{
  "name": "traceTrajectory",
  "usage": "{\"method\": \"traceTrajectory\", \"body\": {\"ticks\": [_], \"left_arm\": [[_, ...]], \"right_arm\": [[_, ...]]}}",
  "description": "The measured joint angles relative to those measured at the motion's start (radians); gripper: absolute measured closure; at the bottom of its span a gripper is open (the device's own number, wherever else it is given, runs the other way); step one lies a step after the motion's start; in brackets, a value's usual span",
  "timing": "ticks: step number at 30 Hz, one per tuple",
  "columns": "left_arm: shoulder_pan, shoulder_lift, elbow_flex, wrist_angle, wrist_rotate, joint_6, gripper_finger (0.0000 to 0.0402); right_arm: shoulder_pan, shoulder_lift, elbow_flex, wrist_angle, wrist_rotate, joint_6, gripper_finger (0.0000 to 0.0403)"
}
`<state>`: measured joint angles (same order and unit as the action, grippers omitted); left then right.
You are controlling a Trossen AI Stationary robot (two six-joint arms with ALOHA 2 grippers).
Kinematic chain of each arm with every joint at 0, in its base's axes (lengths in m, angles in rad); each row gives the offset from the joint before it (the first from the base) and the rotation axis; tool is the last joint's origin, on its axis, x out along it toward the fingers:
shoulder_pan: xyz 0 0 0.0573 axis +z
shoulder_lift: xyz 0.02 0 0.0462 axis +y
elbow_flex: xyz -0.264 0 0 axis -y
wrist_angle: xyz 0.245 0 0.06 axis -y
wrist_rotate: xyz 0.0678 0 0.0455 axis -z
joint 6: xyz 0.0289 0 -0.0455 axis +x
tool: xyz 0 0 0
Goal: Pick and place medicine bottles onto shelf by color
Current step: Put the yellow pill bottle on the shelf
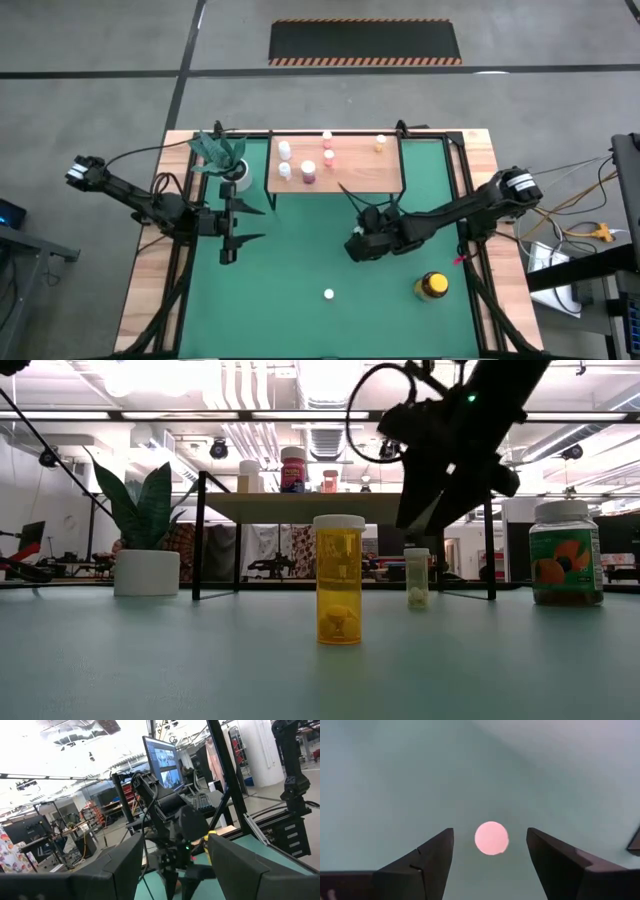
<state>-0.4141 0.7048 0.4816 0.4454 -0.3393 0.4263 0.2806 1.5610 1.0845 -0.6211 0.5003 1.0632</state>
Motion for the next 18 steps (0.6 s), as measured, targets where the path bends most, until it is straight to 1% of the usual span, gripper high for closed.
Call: {"method": "traceTrajectory", "body": {"ticks": [10, 14, 18], "left_arm": [[0.0, 0.0, 0.0, -0.002, 0.0, -0.001, 0.0195], [0.0, 0.0, 0.0, -0.006, 0.0, -0.001, 0.0195], [0.0, 0.0, 0.0, -0.007, 0.0, -0.001, 0.0195]], "right_arm": [[-0.02, 0.131, 0.077, -0.047, 0.0, -0.034, 0.017], [-0.02, 0.153, 0.088, -0.051, -0.001, -0.042, 0.0175], [-0.02, 0.156, 0.086, -0.053, -0.002, -0.042, 0.019]]}}
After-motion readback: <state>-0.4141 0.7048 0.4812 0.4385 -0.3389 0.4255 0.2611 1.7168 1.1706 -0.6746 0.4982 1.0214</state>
